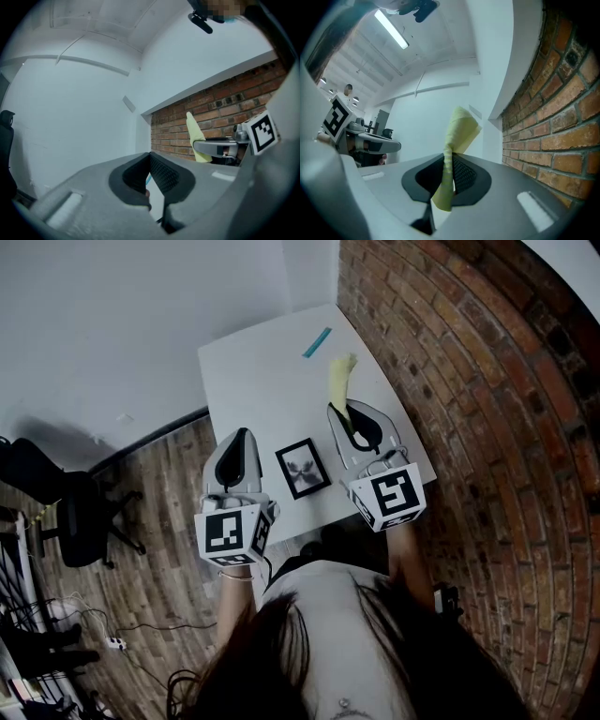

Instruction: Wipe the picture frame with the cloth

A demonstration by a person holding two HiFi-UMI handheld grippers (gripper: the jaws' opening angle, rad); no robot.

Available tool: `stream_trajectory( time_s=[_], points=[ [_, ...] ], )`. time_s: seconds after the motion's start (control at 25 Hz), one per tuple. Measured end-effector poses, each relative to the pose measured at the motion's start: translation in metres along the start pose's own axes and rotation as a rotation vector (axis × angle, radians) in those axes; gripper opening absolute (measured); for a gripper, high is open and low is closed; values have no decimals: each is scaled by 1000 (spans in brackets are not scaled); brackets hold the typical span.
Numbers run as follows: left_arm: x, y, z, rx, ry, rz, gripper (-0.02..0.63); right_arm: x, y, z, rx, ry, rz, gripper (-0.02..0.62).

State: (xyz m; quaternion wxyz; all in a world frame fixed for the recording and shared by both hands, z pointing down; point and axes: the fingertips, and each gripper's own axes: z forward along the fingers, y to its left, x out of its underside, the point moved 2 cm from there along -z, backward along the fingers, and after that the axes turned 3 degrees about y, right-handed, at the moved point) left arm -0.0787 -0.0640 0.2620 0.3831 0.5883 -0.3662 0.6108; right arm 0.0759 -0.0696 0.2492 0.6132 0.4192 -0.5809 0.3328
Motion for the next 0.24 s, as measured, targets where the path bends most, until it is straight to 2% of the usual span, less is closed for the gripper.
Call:
stream_trajectory(
  time_s=[0.24],
  points=[
    [1, 4, -5, 12, 3, -6, 0, -1, 6, 0, 9, 2, -1, 32]
  ],
)
